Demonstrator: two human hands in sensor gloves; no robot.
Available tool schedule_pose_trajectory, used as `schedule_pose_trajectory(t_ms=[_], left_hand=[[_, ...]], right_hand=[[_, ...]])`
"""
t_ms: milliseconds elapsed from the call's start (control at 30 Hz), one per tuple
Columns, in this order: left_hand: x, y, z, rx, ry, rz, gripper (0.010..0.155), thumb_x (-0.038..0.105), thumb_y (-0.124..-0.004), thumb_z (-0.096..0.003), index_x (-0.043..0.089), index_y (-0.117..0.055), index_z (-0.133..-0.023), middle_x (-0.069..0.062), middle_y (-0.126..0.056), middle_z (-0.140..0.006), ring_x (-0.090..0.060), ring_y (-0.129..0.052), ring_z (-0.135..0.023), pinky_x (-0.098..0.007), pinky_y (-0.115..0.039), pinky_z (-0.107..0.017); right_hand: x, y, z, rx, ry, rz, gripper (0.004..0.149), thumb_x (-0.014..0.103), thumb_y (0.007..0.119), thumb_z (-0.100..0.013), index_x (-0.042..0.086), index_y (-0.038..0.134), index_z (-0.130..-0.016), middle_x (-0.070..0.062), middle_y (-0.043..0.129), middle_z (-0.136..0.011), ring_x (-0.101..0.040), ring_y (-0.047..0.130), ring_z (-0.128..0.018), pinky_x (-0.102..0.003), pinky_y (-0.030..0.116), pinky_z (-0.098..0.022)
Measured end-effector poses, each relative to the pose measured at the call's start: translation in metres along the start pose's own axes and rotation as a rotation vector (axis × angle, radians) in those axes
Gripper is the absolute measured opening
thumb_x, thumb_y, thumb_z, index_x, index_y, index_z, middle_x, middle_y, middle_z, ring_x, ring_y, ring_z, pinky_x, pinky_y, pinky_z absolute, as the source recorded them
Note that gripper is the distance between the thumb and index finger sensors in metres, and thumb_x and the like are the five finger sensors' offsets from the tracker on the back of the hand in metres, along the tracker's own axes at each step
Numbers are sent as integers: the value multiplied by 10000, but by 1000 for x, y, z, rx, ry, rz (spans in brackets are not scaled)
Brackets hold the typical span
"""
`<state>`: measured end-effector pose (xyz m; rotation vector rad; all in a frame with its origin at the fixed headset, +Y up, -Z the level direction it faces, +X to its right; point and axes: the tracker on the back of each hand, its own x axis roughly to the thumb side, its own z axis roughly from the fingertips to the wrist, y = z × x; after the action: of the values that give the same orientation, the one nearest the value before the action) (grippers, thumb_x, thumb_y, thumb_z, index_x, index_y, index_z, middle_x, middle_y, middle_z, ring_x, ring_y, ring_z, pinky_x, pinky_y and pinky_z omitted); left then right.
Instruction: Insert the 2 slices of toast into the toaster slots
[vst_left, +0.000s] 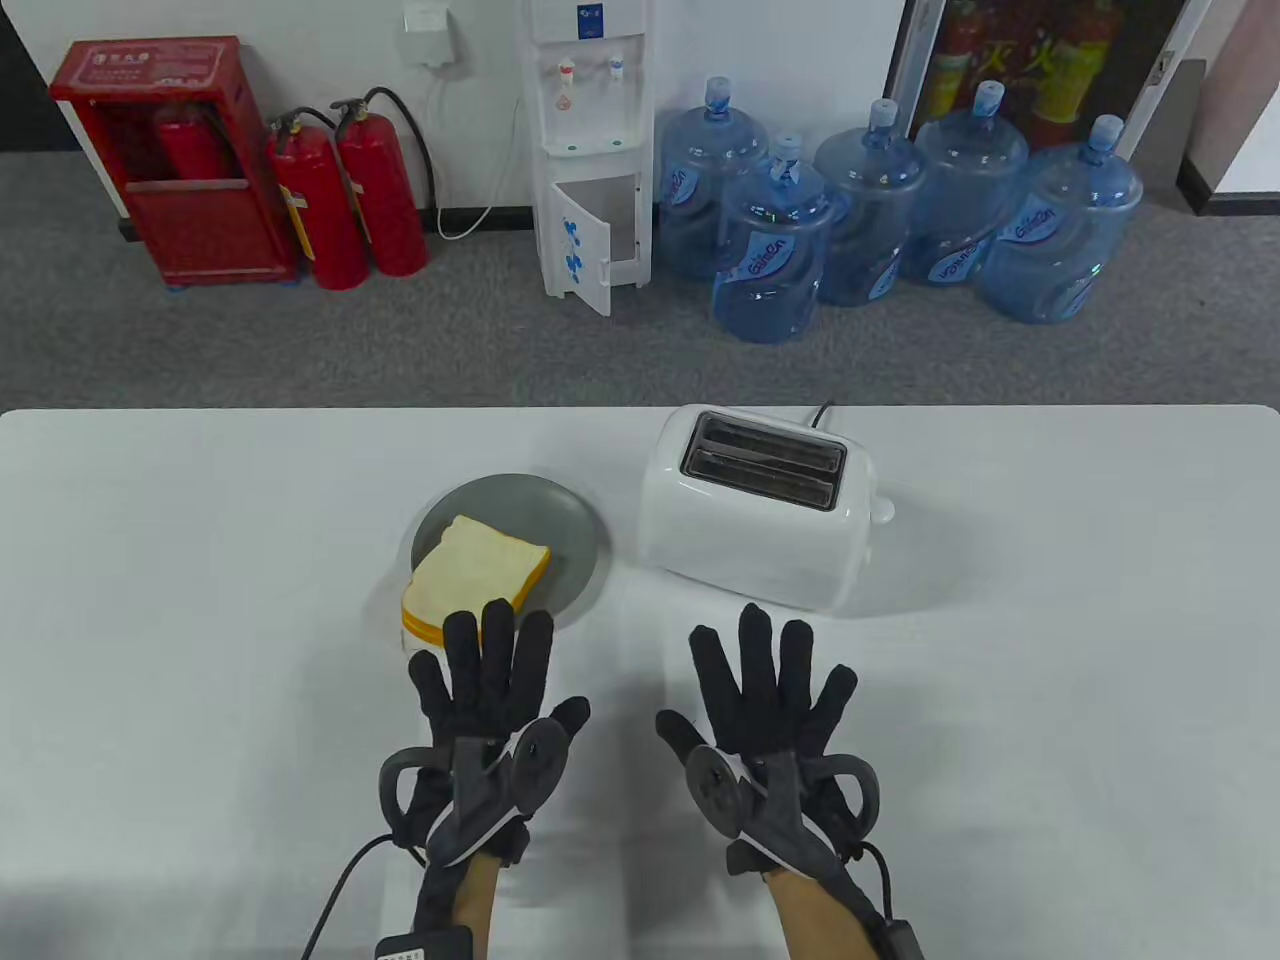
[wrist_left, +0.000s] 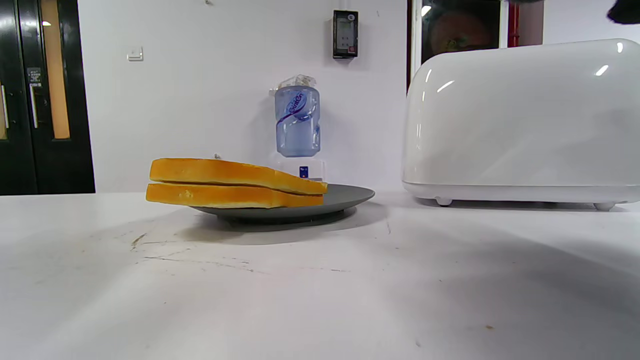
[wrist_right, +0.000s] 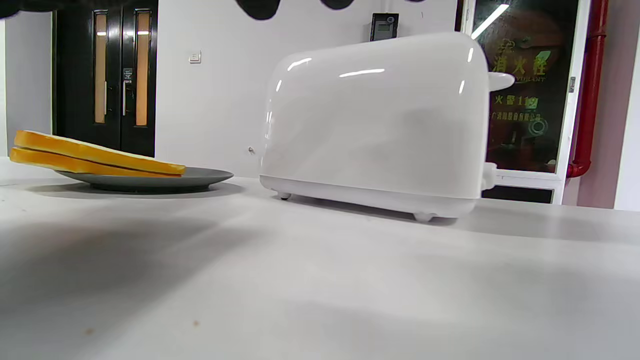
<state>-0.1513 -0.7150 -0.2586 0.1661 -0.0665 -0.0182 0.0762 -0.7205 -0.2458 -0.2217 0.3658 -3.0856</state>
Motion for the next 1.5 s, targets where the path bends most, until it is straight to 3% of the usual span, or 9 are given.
schedule_pose_trajectory(t_ms=[1100,1500], left_hand=[[-3,-10,-4,-101,15,2,768,639,-549,-555,357,-216,-1187,-36,-170,-1253,-373,-97,-1127,-595,-198,-780],[-23,-3,-27,-158,22,-26,754,629,-563,-553,370,-241,-1184,6,-204,-1258,-369,-144,-1148,-576,-243,-813]], right_hand=[[-7,-3,0,8,27,-35,786,706,436,-666,264,230,-1282,-219,129,-1318,-557,176,-1142,-828,257,-681],[-12,-3,-1,19,31,-60,787,708,437,-665,264,235,-1283,-222,140,-1319,-560,186,-1142,-828,264,-681]])
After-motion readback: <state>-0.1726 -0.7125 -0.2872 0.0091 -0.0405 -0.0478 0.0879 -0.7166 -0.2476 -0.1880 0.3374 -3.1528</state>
